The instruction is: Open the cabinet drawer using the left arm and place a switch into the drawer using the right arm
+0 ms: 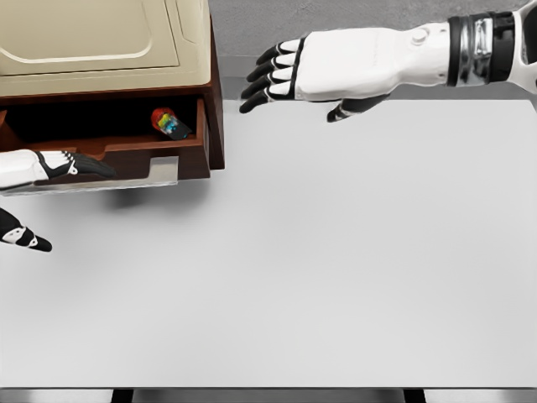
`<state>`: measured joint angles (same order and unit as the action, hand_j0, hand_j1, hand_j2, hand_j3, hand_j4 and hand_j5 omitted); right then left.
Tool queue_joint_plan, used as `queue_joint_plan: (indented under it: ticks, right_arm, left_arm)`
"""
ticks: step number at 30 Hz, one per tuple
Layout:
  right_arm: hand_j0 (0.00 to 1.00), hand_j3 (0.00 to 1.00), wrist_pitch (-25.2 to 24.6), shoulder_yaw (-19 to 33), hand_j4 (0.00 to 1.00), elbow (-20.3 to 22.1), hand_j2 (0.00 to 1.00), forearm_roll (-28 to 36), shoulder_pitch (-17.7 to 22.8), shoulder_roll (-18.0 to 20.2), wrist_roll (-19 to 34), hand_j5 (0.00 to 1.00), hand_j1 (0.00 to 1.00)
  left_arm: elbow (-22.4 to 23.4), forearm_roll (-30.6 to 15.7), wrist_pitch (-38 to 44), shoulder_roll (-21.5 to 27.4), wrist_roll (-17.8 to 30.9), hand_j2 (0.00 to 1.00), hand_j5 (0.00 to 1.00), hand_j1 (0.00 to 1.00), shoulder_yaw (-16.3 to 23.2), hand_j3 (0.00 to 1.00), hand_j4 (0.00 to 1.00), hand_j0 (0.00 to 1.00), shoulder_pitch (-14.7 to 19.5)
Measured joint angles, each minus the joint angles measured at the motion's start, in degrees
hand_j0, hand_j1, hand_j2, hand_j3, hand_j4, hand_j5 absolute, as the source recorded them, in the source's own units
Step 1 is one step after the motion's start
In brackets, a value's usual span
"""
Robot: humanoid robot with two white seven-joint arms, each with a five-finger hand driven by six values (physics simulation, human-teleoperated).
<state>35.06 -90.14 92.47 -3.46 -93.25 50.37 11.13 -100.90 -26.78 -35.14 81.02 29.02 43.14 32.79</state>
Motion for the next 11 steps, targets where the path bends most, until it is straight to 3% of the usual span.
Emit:
queue_joint_plan:
  ticks: [4,11]
  right_arm:
    - [1.00,1.00,0.01,-4.82,1.00,3.00,1.00,-0.16,0.09,8.81,-0.02,1.00,1.00]
    - [1.00,1.00,0.01,-8.03,1.00,4.88,1.00,-0.22,0.00,11.62,-0.07,1.00,1.00]
  left_arm:
    - [0.00,0.00,-0.01,-0.56,0.00,1.00,1.00,1.00,-1.47,1.00,1.00,1.00,0.09]
    - [0.00,-0.01,0.00,-0.92,-0.04,1.00,1.00,1.00,-3.29,1.00,1.00,1.00,0.96]
